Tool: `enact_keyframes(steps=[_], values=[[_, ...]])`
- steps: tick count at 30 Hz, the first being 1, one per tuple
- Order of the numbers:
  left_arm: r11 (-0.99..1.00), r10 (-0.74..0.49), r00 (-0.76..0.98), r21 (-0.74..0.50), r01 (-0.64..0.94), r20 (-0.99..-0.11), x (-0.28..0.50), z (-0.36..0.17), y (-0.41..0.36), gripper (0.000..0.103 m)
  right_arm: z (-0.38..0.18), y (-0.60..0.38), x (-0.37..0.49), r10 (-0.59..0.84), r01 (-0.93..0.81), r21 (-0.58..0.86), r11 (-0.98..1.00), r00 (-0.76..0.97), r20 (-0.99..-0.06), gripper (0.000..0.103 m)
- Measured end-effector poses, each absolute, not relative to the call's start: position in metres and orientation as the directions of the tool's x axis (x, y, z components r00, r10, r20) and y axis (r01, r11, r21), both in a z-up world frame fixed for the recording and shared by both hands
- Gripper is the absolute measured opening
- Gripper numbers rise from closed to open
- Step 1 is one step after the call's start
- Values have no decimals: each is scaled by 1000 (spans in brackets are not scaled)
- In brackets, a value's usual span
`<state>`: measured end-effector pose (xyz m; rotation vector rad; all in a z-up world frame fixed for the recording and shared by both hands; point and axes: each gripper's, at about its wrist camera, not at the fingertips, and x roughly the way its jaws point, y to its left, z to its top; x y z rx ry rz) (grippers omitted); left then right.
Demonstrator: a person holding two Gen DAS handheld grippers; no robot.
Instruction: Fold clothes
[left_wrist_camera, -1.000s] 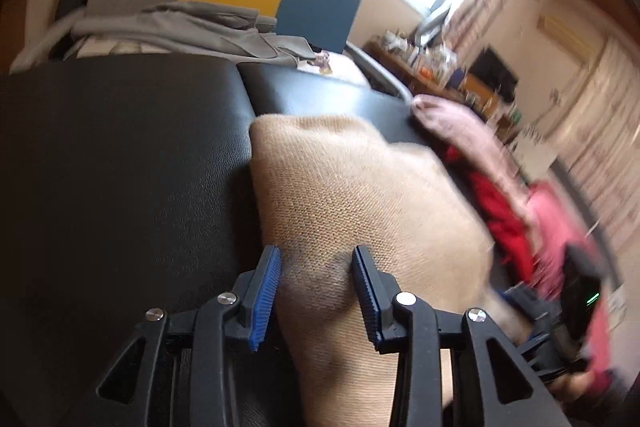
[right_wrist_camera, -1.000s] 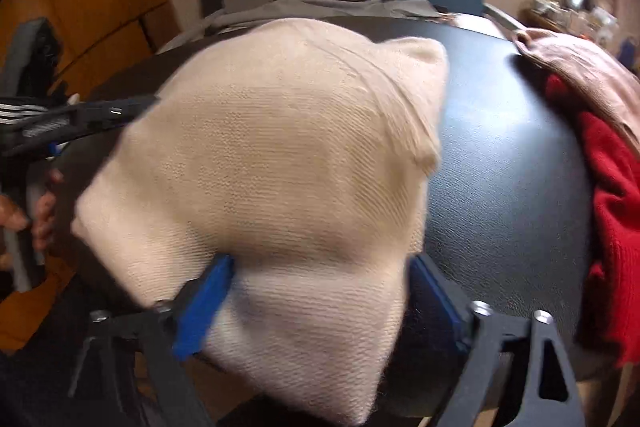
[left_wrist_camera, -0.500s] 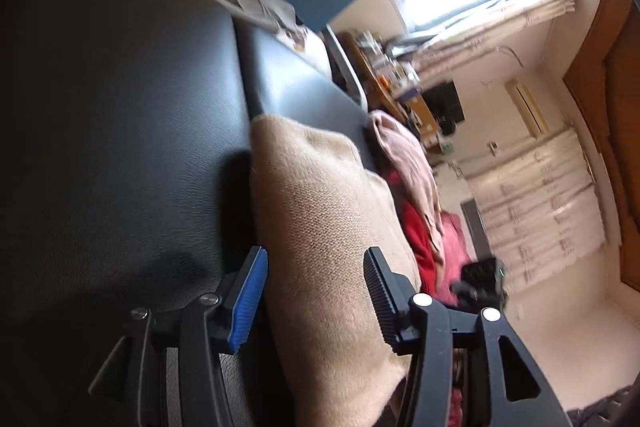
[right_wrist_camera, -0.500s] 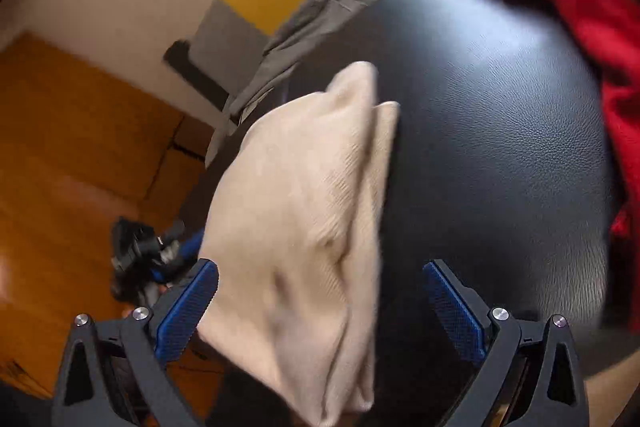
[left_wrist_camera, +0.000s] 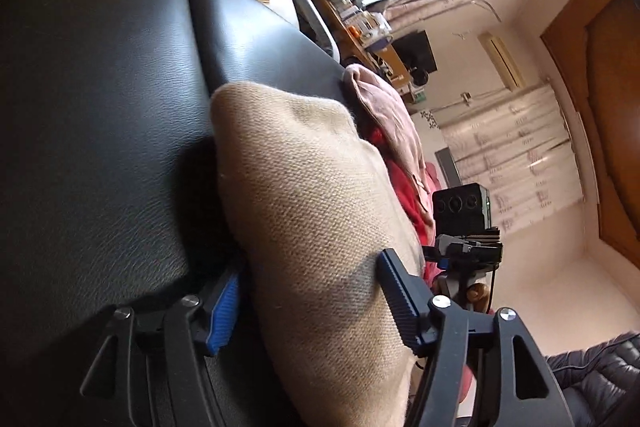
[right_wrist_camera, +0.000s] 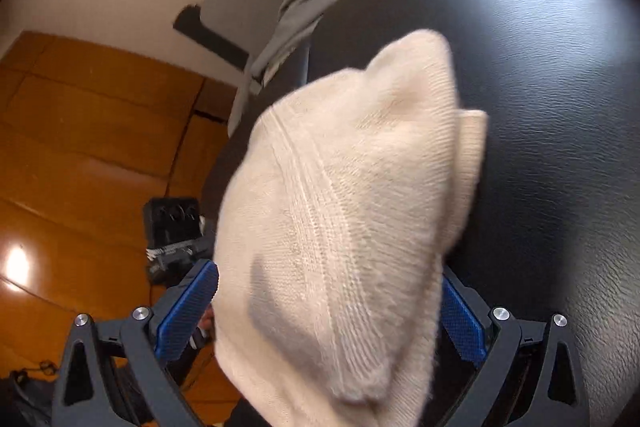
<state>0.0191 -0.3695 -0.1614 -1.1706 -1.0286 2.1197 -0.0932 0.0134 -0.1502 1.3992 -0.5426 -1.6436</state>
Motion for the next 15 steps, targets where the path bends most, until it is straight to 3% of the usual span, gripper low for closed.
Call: enact_keyframes(steps=[6,7,8,9,11,12,15], values=[[-629,690,-499,-775,-55,-525,14,-155,-355,69,-151,6,-90,-831,394,775,-494,46,-554,102],[-636,682,-505,-770,-52,-529,15,-154,-352,69,-152,6,-91,-822,375,772,-513,44,-567,92],[-643,674,-511,-764,-50,-534,16,-153,-350,69,-154,6,-92,-814,354,772,-528,47,-579,57],[-650,666,-517,-758,-47,-538,16,-152,-347,69,-159,7,-92,-813,327,781,-532,64,-579,44],[-664,649,-529,-747,-42,-547,18,-151,-342,67,-169,8,-90,-833,291,809,-511,67,-550,43],[-670,641,-535,-741,-40,-551,19,-150,-339,58,-168,7,-88,-828,313,799,-514,61,-557,43],[-690,615,-552,-723,-31,-563,21,-147,-332,47,-166,1,-87,-820,324,785,-528,45,-570,43]])
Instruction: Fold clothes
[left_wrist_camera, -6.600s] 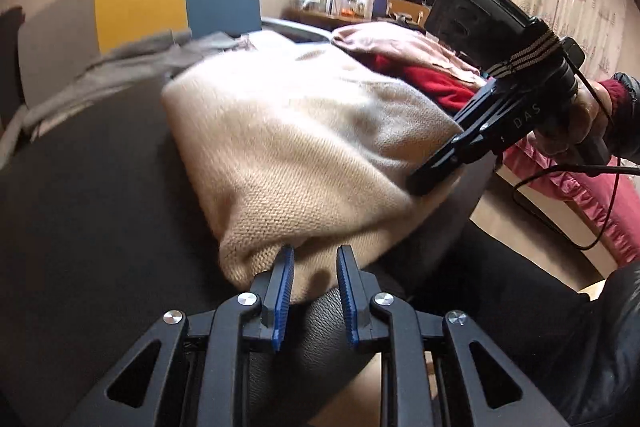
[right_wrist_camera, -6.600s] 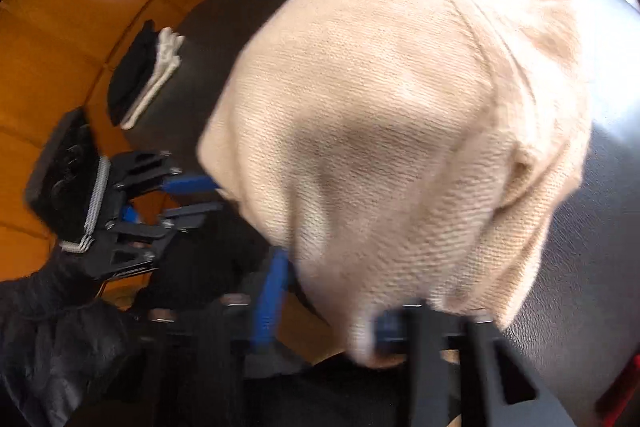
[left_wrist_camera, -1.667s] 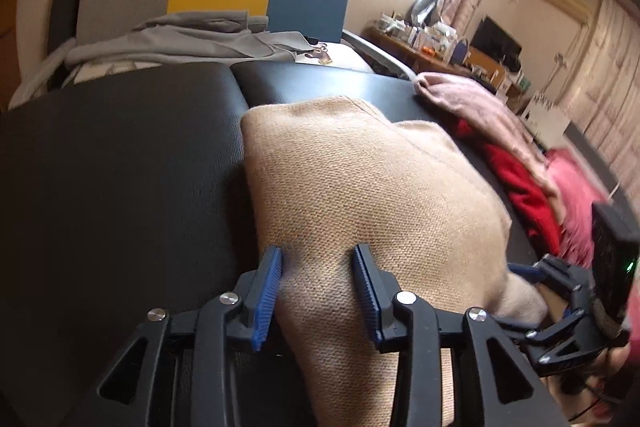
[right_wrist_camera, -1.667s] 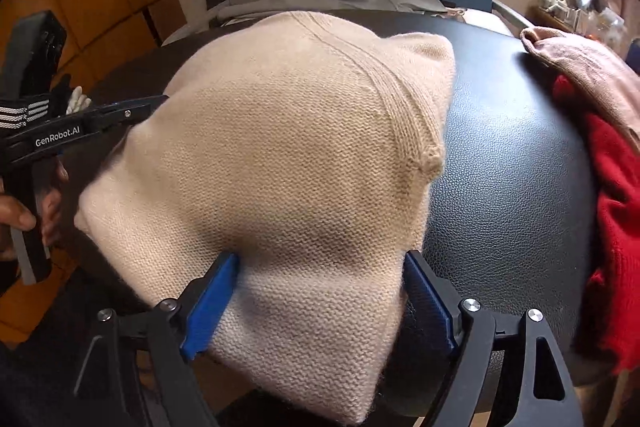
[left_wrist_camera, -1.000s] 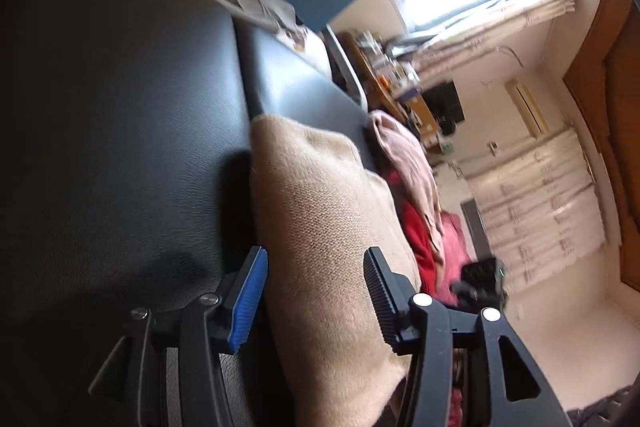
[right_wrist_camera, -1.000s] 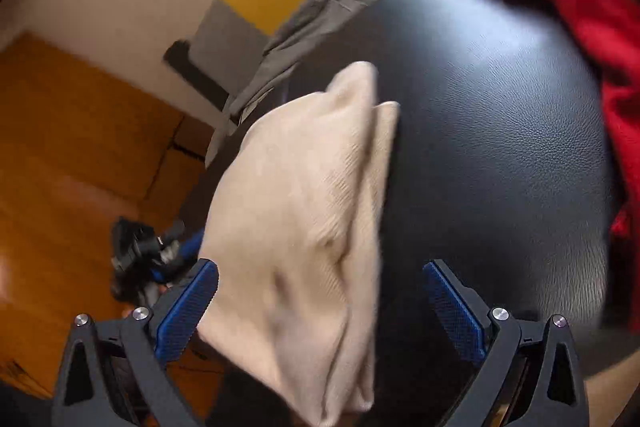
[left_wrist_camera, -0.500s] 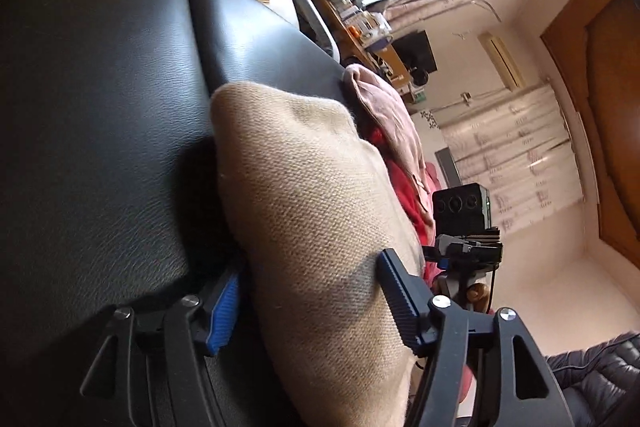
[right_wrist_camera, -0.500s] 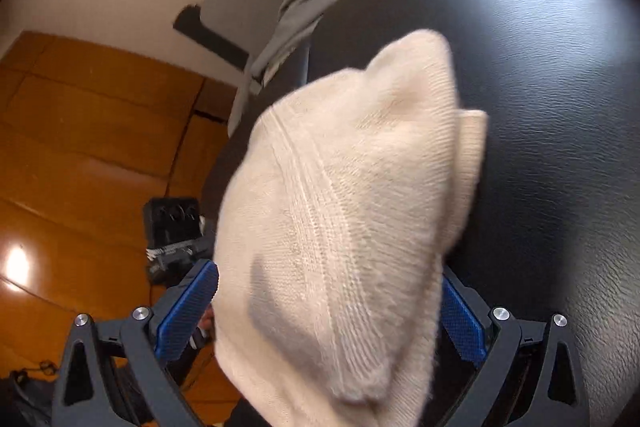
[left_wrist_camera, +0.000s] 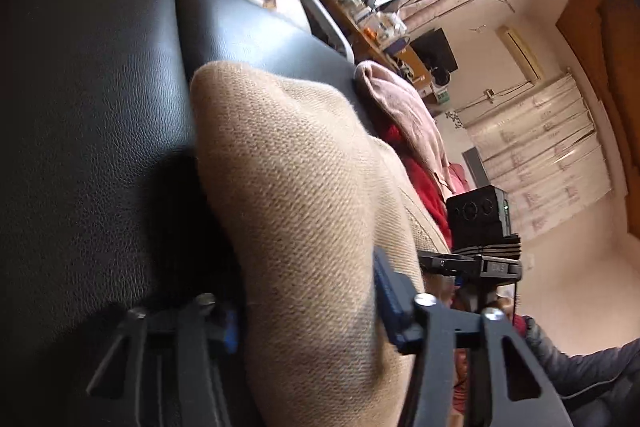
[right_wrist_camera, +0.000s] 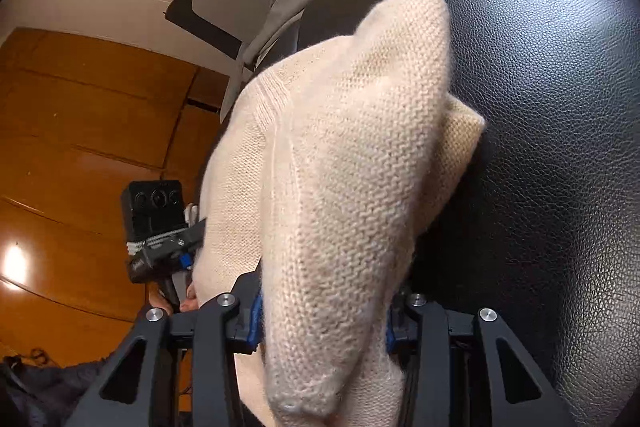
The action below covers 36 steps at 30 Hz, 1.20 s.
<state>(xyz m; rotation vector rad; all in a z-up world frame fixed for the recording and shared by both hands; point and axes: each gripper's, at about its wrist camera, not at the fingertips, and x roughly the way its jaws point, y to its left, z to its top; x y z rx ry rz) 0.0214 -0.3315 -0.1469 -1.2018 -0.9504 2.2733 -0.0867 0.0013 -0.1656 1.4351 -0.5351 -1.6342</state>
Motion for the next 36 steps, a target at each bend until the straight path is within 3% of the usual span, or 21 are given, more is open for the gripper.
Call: enact_keyframes(steps=[7,16,27,36], values=[[-707,557,-645,-706,-37,-524,52,-122,-330,41,-146,-29,-68,-772,448,689,-569,-3,-636,42],[-756,369,-774,-650,72,-514,150,-91,-389,41,-130,-116,-34,-808,564,707,-426,114,-578,41],[-751,-29,-907,-589,297,-420,310,-24,-516,41,-79,-335,29,-778,678,727,-111,396,-488,41],[-667,-374,-868,-556,496,-326,419,30,-645,41,-3,-570,116,-679,750,639,169,559,-476,41]])
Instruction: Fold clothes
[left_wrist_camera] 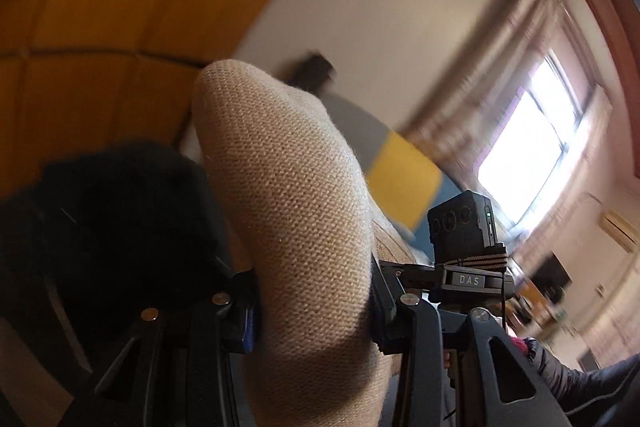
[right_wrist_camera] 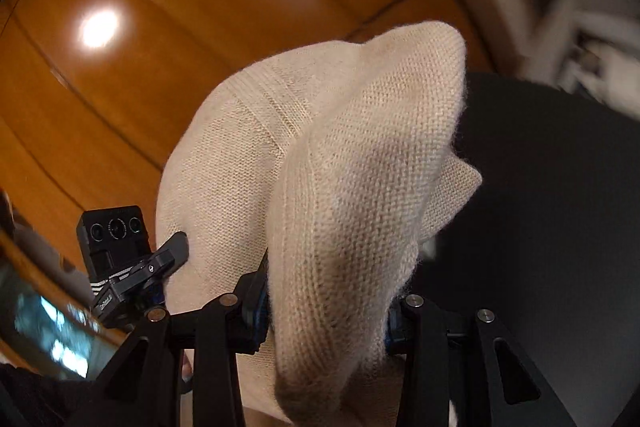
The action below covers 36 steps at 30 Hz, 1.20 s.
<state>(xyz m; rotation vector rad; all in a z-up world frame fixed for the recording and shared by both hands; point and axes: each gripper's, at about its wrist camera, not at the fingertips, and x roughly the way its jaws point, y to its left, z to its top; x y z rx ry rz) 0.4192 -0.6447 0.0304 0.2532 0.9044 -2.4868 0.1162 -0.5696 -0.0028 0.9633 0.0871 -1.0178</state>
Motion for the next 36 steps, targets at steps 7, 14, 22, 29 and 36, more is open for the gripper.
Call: enact_keyframes(steps=[7,14,22,29,36], values=[[-487,-518,-746,-572,660,-419,470,-1,-752,42,5,-720,170,-582,760,597,256,614,-532,41],[-303,-517,-726,-696,651,-454,501,-83,-808,45,-86,-798,179,-521,760,632,149,604,-603,43],[-327,-548,-694,-644,692,-467,486,-67,-788,47,-72,-794,163,-542,785,595,171,579,-609,57],[-327,-564,-665,-607,724,-489,486,-67,-782,48,-9,-724,154,-702,920,362,151,357,-616,62],[-327,-580,-635,-568,755,-510,487,-67,-775,49,0,-687,223,-696,945,105,311,302,-652,60]])
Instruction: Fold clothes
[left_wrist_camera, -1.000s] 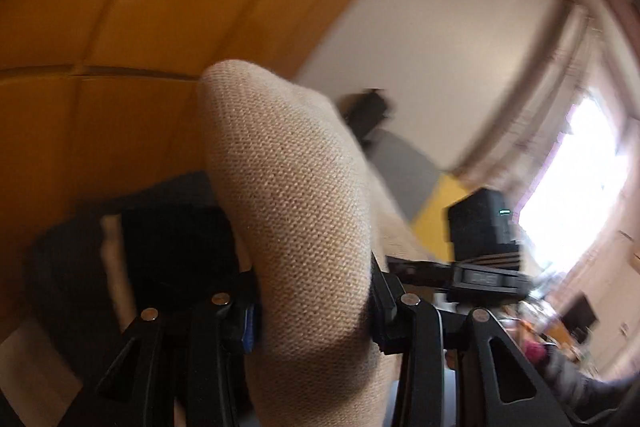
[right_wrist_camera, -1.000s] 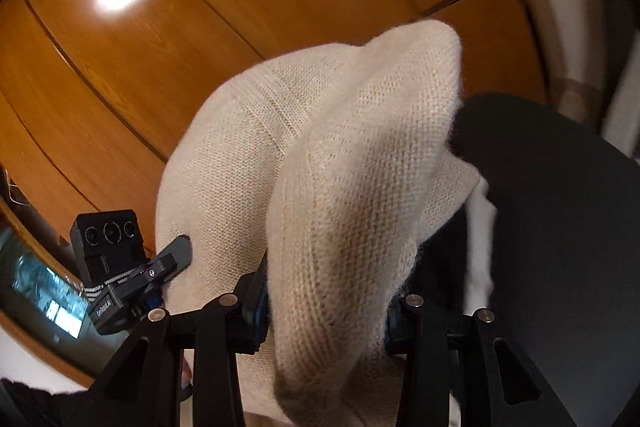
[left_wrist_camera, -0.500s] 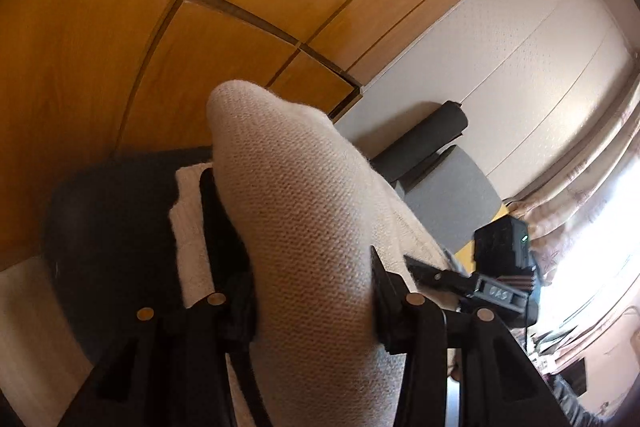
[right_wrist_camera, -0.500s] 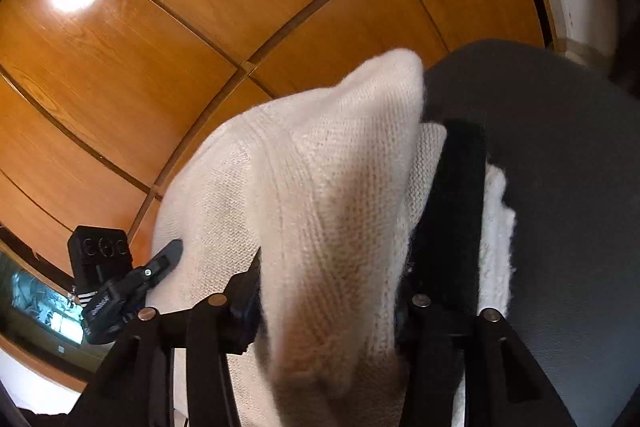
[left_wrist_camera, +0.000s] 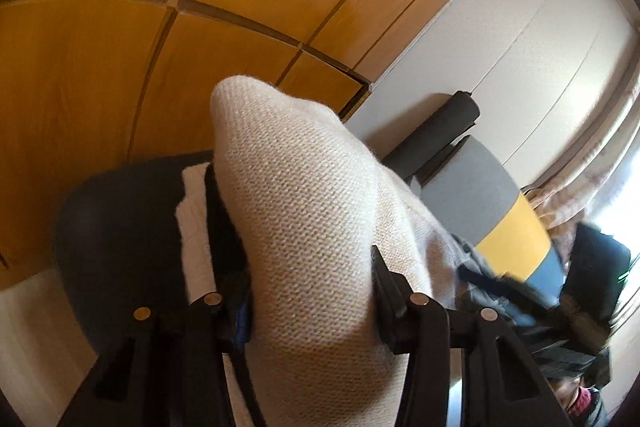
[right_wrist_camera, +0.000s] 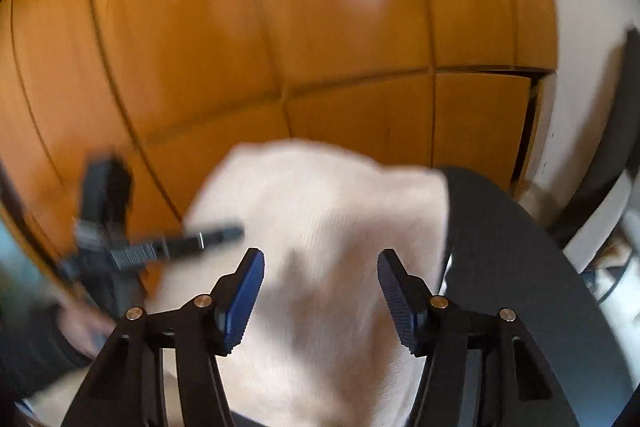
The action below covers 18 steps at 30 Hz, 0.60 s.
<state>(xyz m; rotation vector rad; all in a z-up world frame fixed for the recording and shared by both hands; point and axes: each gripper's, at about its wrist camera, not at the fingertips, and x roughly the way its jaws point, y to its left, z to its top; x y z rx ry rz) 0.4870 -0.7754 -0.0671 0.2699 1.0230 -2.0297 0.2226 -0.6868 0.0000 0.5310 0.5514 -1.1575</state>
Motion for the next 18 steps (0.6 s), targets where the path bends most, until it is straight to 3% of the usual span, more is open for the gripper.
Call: enact_keyframes(steps=[4,12,15,18], values=[[-336,-630,-583,-497,800,-513,486,-51,-757,56,-66,-699,225,-601,974,-18,225,124,-790,61],[-345,-750,-465,-321,882,-470,485,-8,-710,53,-70,-697,209,-607,979,83,186,181,-774,66],[-411,-753,-497,-282,867,-431,476,6,-691,53,-71,-697,208,-616,980,100,174,188,-765,68],[-457,-725,-507,-225,861,-466,450,6,-697,53,-72,-695,209,-624,981,98,166,181,-760,69]])
